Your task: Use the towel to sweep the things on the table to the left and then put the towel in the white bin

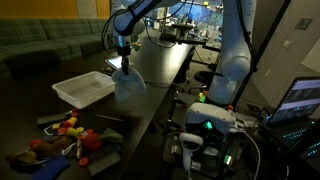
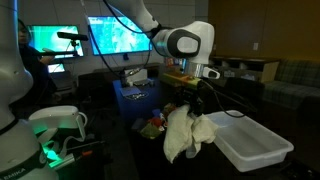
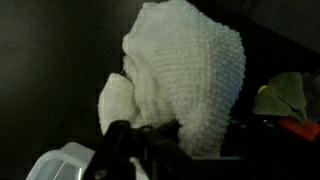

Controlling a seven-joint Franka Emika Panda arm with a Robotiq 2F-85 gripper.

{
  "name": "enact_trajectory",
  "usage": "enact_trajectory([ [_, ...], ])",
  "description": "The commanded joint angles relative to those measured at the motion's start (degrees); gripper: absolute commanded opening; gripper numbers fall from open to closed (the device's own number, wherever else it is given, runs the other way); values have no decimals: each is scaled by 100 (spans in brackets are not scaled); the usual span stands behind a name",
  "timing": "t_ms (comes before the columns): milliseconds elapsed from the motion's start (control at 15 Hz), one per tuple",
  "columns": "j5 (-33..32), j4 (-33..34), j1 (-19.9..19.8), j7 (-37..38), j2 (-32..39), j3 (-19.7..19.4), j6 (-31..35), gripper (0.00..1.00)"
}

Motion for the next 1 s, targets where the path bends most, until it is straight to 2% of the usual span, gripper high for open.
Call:
enact_trajectory([
  [0,-156,12,23,-226,165,-25,87,4],
  [200,-152,-6,124,-215,518,71,545,4],
  [467,-280,123,446,60,1297,260,1300,4],
  [733,-288,436,695,229,1983,482,1434,4],
  [933,-143,581,742,74,2104,845,1321,4],
])
